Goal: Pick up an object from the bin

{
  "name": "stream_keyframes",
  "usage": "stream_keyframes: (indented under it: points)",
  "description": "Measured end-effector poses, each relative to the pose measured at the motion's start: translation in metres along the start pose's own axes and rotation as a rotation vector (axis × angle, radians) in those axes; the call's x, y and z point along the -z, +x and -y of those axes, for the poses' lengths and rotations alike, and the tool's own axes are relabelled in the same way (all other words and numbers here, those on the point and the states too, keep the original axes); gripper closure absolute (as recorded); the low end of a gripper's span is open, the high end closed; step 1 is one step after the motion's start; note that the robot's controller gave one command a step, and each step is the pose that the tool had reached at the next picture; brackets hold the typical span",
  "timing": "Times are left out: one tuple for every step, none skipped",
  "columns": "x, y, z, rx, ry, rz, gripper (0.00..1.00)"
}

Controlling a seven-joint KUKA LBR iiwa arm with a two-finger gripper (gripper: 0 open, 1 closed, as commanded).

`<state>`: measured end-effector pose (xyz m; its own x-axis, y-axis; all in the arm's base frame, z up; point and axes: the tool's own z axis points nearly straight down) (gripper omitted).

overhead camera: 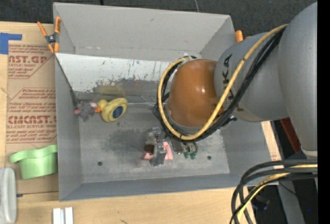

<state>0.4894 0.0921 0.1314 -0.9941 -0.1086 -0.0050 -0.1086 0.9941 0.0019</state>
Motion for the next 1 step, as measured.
stream_keyframes:
  points:
    - [0.0134, -0.0009, -0.0002, 0.0, 0.0, 0.003, 1.0]
